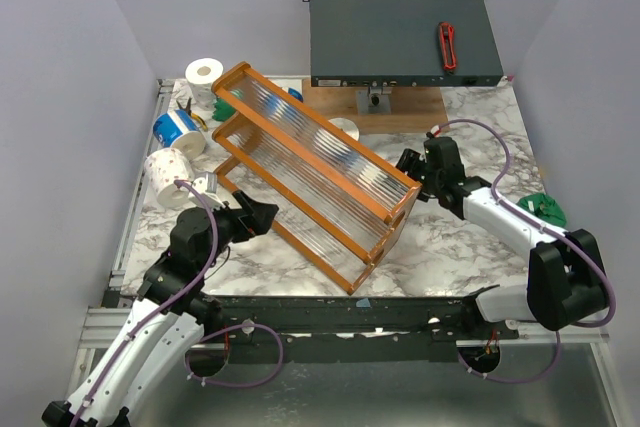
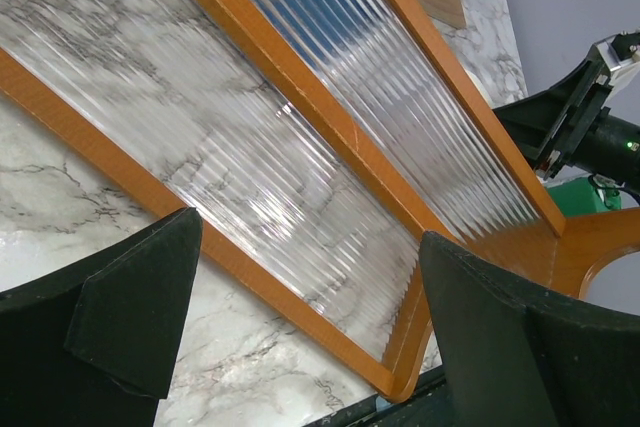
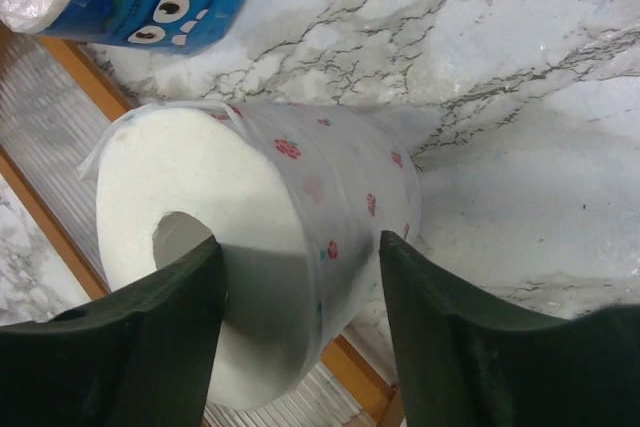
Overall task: Place and organize the paper towels onto the shelf
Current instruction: Pick up the paper towel from the center of the board.
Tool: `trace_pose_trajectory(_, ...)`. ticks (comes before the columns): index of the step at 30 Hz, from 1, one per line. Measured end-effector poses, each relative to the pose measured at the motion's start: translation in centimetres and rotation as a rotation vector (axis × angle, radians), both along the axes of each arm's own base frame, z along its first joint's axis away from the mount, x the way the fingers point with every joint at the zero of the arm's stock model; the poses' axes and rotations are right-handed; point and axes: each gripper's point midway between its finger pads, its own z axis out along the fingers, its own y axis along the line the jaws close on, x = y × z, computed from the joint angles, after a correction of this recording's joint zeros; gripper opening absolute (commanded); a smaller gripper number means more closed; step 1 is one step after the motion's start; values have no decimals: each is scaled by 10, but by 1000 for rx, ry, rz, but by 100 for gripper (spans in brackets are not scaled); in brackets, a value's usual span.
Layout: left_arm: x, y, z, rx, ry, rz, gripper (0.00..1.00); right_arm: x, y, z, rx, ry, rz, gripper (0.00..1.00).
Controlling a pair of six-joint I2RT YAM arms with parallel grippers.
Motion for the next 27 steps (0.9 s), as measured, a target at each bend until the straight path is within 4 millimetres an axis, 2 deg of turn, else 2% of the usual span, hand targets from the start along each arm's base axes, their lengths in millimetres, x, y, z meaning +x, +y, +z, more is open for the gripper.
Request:
trace_pose_trajectory(5, 0, 0, 0, -3, 2, 1, 93, 2, 4, 3, 20, -13, 6, 47)
trace_pose_trajectory(14, 3, -2, -2, -3, 13, -1, 93, -2, -2, 7, 0, -15, -6, 34)
trace_pose_trajectory(23, 5, -5, -6, 1, 30, -4, 92, -16, -19, 9, -65, 6, -45, 33)
trace_pose_trajectory(27, 5, -4, 3, -9, 8, -4, 92, -21, -31, 23, -99, -12, -82, 33)
